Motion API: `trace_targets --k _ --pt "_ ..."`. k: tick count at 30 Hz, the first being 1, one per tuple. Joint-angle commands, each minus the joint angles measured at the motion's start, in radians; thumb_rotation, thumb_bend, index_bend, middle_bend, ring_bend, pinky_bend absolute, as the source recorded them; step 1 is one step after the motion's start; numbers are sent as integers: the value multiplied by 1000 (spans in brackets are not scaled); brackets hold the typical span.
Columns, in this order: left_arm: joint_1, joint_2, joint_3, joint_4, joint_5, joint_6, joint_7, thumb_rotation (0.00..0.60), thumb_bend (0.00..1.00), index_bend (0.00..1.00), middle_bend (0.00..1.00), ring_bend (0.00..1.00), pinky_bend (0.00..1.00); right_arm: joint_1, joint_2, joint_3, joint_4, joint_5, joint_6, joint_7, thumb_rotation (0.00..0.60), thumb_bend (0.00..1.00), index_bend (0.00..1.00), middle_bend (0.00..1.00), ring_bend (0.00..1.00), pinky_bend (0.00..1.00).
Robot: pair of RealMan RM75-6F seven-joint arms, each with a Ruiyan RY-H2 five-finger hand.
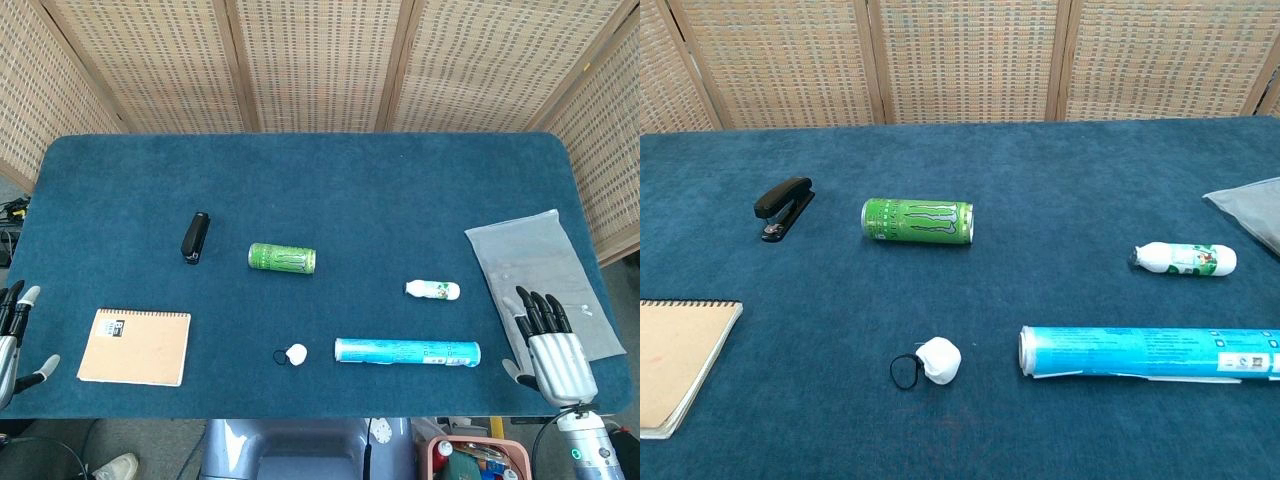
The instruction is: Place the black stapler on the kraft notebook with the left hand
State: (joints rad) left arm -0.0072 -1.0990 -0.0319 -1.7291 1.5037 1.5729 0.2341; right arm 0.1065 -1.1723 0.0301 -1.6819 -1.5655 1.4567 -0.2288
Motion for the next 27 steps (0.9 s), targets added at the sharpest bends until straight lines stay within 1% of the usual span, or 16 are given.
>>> trace_targets --k 1,18,27 --pt "0 0 0 0 -1 0 0 600 191 0 0 0 0 0 0 0 1 1 -1 1 600 172 0 0 0 0" --pt "-1 0 -3 4 -1 1 -4 600 191 0 0 0 0 -1 1 0 -1 -4 5 1 600 172 0 0 0 0" --pt "-13 -6 -7 18 -8 -19 -6 600 191 0 0 0 0 0 2 6 0 11 2 4 600 172 0 0 0 0"
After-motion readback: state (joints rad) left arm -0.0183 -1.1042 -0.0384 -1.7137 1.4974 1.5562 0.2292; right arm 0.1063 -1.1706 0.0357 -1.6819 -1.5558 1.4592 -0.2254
